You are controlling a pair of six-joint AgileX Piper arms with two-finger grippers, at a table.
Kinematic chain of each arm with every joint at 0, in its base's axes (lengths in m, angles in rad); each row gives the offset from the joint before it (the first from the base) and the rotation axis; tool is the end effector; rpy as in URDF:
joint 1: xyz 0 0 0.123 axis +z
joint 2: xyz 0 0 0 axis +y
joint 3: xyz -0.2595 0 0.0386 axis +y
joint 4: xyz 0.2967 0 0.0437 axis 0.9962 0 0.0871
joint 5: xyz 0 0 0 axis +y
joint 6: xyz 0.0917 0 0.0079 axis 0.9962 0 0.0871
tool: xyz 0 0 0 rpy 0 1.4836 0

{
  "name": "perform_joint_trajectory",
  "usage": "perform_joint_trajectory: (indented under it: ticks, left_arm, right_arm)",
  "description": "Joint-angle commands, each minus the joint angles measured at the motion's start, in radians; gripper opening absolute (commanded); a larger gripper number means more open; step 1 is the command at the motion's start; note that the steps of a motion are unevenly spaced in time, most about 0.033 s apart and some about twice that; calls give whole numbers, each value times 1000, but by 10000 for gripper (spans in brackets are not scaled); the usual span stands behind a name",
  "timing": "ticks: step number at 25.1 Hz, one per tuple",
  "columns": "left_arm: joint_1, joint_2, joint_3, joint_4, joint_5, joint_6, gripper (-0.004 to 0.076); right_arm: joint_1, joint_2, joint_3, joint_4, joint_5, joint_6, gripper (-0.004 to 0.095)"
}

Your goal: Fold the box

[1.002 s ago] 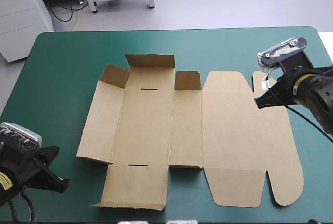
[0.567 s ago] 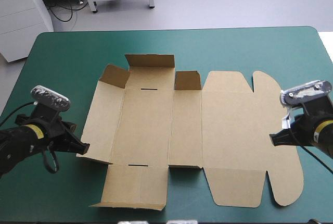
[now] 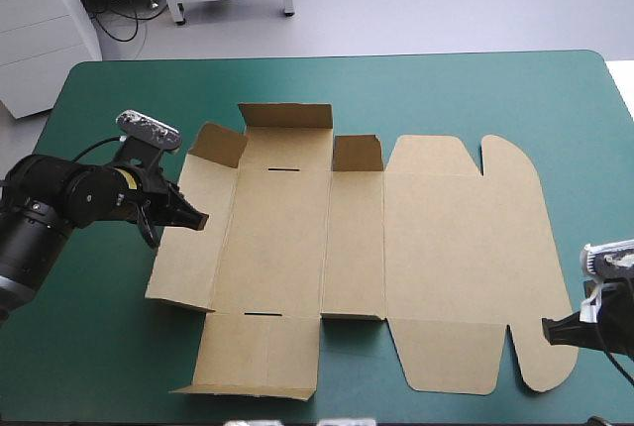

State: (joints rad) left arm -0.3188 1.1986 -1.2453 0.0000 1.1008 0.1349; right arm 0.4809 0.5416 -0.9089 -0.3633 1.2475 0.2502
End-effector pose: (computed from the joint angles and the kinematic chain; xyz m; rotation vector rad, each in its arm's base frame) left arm 0.2736 -0.0903 0.3604 0.5711 2.4742 -0.0726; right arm 0.1214 0.0284 0.3766 -0.2338 2.2770 -0.0881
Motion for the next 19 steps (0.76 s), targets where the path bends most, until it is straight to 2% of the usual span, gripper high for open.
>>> perform_joint_trajectory:
  ticks: [1,4,5,9,11,15,19]
  left_arm:
    - [-4,-2,-56,-46,-50,12,287]
    - [-4,-1,-59,-104,-45,35,480]
    - [-2,6,-59,-101,-42,35,522]
    - [128,47,-59,-192,-5,67,524]
    - [217,65,-59,-340,37,173,524]
    - [421,106,-59,-595,207,374,524]
    - [547,131,-52,-613,199,402,524]
  right_arm:
    - [-5,-22,1,-21,-34,14,-23]
    - [-5,-26,26,-14,-29,18,-23]
    - [-5,-26,36,-5,-32,18,-23]
    - [-5,-26,46,4,-38,15,-23]
    - [-5,-26,46,2,-41,8,-23]
    - [-5,-26,46,2,-59,6,-23]
    - [-5,-26,46,-1,-84,-17,-23]
